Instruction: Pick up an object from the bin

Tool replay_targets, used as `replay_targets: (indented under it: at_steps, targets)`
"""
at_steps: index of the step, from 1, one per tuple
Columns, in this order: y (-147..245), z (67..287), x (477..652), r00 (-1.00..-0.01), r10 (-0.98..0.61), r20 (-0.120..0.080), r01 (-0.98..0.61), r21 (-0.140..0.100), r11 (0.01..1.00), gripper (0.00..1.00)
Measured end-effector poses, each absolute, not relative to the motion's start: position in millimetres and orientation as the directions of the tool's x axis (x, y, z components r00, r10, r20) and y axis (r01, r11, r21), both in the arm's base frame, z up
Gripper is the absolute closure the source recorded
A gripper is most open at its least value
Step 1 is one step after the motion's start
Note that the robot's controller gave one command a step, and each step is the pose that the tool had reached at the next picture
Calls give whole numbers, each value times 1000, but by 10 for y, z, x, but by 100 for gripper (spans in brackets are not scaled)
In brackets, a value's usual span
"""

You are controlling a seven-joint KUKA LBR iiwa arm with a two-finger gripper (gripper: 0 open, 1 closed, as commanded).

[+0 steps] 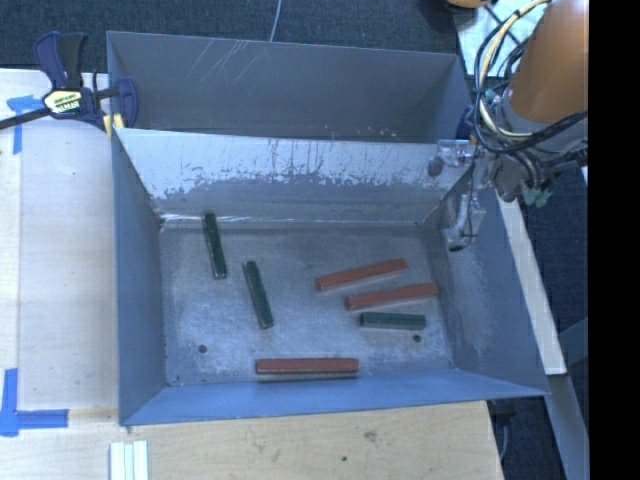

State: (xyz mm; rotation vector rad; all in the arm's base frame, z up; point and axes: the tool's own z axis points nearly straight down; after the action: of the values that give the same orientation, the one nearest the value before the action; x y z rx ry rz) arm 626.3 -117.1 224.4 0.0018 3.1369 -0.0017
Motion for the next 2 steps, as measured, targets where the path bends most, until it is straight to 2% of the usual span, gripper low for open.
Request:
replay_targets:
  at_steps: [1, 2]
  targets:
    - [-1006, 1643, 6198, -1000, -2, -9, -2, -2, 1000, 0]
    - [-510, 891, 6104, -997, -71, -7, -71, -1, 997, 0]
